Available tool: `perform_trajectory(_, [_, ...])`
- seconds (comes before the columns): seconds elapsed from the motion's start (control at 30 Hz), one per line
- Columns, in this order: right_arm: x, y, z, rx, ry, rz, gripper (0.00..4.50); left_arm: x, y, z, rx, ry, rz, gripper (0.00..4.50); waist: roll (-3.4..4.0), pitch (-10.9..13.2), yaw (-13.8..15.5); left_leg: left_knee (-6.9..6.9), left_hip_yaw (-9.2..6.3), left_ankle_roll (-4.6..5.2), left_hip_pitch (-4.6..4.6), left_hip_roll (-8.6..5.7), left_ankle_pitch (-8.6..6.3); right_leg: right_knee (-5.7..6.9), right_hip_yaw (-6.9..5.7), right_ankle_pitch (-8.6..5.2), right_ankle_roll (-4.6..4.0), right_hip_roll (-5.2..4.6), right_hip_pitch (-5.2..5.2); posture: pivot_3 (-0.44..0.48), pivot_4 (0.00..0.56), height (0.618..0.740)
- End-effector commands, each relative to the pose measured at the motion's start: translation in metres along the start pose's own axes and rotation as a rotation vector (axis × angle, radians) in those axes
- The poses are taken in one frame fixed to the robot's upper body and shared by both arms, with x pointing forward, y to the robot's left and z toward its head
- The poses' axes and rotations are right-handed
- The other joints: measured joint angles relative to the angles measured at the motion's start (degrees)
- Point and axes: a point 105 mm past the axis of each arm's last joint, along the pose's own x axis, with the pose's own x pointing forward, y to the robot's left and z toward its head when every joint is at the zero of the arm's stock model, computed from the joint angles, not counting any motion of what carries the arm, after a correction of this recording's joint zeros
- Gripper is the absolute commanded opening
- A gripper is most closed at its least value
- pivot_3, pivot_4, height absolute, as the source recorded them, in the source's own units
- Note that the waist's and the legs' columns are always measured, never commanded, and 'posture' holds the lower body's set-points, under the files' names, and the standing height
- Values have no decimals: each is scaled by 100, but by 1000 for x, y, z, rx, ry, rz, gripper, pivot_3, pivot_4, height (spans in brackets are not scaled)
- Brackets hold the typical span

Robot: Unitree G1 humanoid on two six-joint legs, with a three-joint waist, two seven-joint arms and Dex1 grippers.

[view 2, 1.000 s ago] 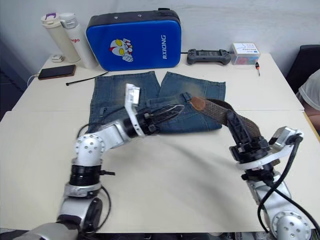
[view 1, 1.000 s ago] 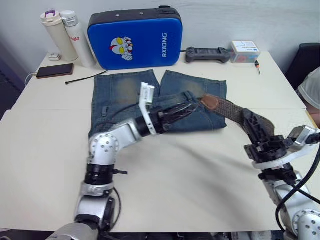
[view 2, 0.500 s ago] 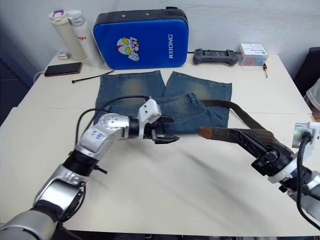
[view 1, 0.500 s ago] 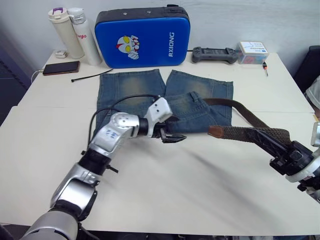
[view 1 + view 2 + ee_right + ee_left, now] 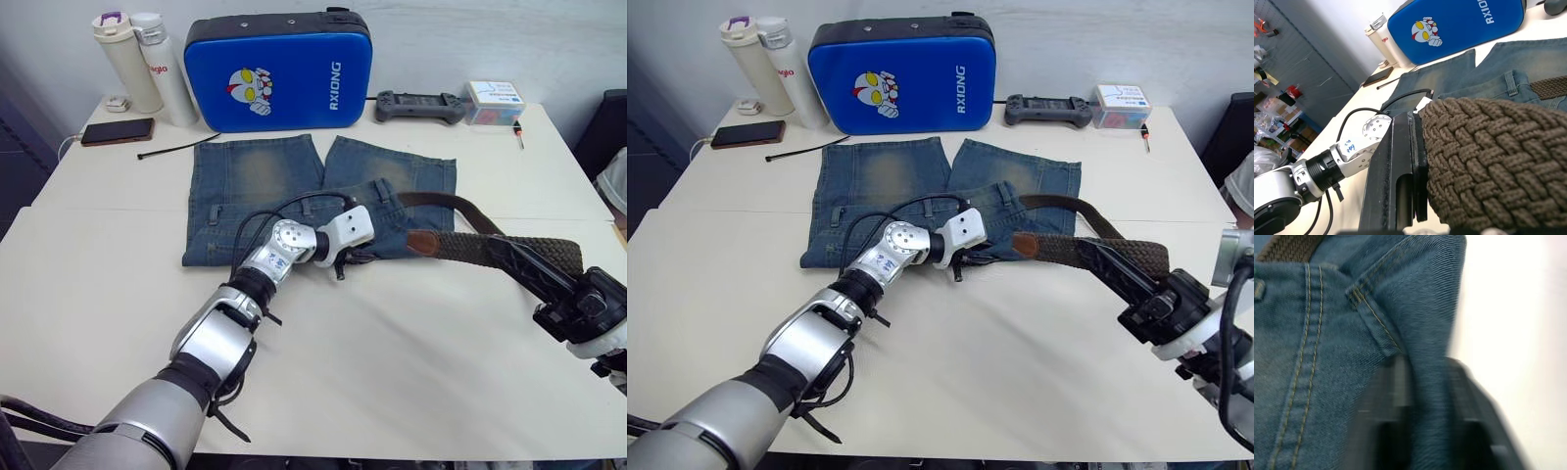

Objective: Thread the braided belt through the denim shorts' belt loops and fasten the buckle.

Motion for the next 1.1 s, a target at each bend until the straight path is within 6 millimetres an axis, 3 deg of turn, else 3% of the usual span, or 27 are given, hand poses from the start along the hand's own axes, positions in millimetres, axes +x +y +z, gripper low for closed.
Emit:
perform_trajectory(0.03, [0, 2, 17, -8, -51, 9, 0, -12, -24, -5, 8, -18, -183, 35, 1, -1, -23, -1, 0, -2, 1, 0, 1, 1, 1, 0, 0, 0, 0, 0, 150, 740])
perform_trajectory(0.27, [4, -16, 18, 72, 5, -35, 0, -67, -75, -7, -20, -18, -366, 35, 10, -6, -137, -9, -7, -10, 8, 7, 6, -7, 2, -2, -6, 0, 5, 0, 150, 740])
perform_trajectory(0.5, [8, -18, 1, 141, 102, -35, 0, -86, -108, 4, -114, -4, -365, 35, 17, -10, -101, 6, -23, 0, 8, 6, 2, -18, -4, -2, -6, -4, 26, 0, 150, 740])
perform_trajectory(0.73, [16, -17, -16, 190, 137, -43, 0, -95, -112, 0, -193, 16, -327, 35, 18, -10, -124, 7, -22, 2, 10, 6, 1, -14, -5, -2, -6, -3, 26, 0, 150, 740])
perform_trajectory(1.03, [22, -31, -20, 195, 168, -86, 0, -122, -122, 21, -252, -54, -389, 3861, 20, -11, -125, 7, -23, 1, 9, 6, 1, -15, -6, -2, -6, -3, 26, 0, 150, 740])
perform_trajectory(1.1, [23, -35, -23, 203, 182, -92, 0, -134, -120, 26, -244, -72, -357, 4443, 20, -11, -126, 6, -22, 1, 9, 6, 1, -15, -6, -2, -6, -3, 26, 0, 150, 740])
